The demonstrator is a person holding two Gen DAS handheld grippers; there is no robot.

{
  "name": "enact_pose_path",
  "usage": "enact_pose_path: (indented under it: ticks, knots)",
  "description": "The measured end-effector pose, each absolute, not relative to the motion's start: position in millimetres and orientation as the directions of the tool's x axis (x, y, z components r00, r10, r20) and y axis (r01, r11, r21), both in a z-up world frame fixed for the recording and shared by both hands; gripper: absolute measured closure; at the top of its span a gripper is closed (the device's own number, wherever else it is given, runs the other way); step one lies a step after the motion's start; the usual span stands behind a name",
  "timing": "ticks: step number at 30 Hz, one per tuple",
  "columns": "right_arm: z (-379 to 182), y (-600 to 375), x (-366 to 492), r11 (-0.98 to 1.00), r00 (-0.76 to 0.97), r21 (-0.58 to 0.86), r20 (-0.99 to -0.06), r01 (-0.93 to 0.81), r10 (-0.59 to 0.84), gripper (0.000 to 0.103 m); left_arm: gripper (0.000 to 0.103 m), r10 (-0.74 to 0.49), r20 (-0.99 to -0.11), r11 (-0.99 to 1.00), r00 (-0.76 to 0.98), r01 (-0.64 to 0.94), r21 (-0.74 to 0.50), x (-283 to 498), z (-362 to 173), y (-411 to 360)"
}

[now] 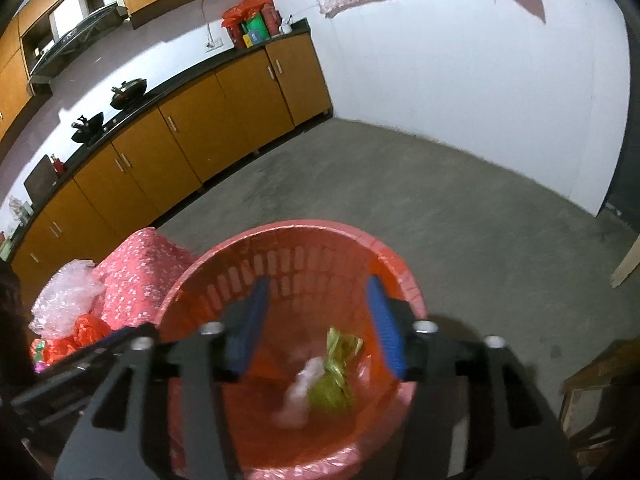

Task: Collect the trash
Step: 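Open both tools to drop the bags into the basket, return to table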

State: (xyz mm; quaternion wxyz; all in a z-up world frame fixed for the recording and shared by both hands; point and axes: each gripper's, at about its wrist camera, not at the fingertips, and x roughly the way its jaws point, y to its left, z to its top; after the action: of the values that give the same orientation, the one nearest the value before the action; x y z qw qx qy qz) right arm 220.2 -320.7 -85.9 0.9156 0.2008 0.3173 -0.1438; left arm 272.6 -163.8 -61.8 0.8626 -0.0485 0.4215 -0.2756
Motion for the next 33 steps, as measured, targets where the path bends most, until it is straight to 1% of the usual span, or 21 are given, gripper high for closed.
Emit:
enact_pose_path:
  ticks: [2, 4, 8, 12, 17, 22, 28, 30, 32, 33]
  knots:
    - [-81, -315, 211, 0.880, 0.765, 0.228, -0.611, 0.416, -0.203, 0.016, 0.019, -0.500, -0.693, 0.854, 0.518, 0.427, -0.297, 267, -58, -156]
    - [-75, -309, 203, 0.886, 0.778, 0.190, -0.578, 0.422, -0.246, 0.007, 0.014, -0.478, -0.683, 0.869, 0.552, 0.413, -0.273, 257, -51, -143]
    - [-67, -297, 194, 0.898, 0.789, 0.140, -0.546, 0.416, -0.281, 0.004, 0.010, -0.445, -0.666, 0.889, 0.598, 0.386, -0.247, 240, -43, -121]
    - [-60, -281, 185, 0.908, 0.815, 0.161, -0.521, 0.386, -0.254, 0.004, 0.009, -0.403, -0.655, 0.910, 0.639, 0.352, -0.218, 219, -36, -90]
    - [-55, -250, 178, 0.932, 0.833, 0.163, -0.515, 0.324, -0.199, 0.004, 0.009, -0.343, -0.634, 0.937, 0.693, 0.301, -0.178, 196, -31, -55]
    - [-53, -202, 179, 0.972, 0.849, 0.127, -0.517, 0.198, -0.106, 0.004, 0.009, -0.261, -0.624, 0.965, 0.736, 0.195, -0.174, 178, -33, -3]
    - [-53, -143, 188, 0.988, 0.848, 0.146, -0.529, 0.055, 0.031, 0.005, 0.009, -0.119, -0.630, 0.991, 0.768, 0.057, -0.118, 162, -44, 52]
    - [-55, -123, 196, 0.987, 0.839, 0.159, -0.539, 0.006, 0.082, 0.007, 0.009, -0.078, -0.636, 0.993, 0.768, 0.007, -0.114, 159, -49, 72]
    - [-58, -103, 204, 0.985, 0.825, 0.165, -0.551, -0.043, 0.128, 0.012, 0.009, -0.054, -0.643, 0.992, 0.764, -0.034, -0.124, 157, -54, 87]
    - [-61, -95, 207, 0.985, 0.819, 0.163, -0.556, -0.059, 0.141, 0.012, 0.009, -0.048, -0.645, 0.991, 0.763, -0.046, -0.129, 154, -56, 94]
